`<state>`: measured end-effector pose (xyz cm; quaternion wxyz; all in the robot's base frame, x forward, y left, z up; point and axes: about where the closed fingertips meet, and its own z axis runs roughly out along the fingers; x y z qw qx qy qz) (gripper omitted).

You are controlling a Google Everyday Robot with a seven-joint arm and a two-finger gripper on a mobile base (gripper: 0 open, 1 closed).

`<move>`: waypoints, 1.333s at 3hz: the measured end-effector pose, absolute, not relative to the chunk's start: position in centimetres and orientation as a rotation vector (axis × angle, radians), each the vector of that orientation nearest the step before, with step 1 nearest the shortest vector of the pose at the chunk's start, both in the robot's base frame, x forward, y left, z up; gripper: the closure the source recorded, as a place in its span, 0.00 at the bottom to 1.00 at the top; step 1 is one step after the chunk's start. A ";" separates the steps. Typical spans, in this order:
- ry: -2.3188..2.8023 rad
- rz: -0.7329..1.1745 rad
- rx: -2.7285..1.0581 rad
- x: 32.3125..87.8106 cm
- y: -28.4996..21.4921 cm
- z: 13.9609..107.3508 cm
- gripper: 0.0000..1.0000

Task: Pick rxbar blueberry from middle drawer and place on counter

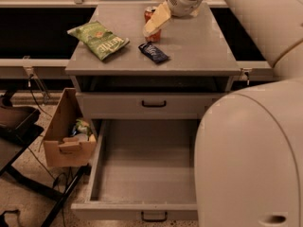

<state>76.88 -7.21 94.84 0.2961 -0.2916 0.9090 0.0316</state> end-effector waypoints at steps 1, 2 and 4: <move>2.363 0.168 -0.749 72.4 -11.8 101.2 0.00; 2.285 0.234 -0.631 67.3 -17.8 107.1 0.00; 1.922 0.382 -0.430 50.6 -15.8 120.2 0.00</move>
Offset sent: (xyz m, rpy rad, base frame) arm -0.1935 -0.2457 0.1364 0.4217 -0.3014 -0.2731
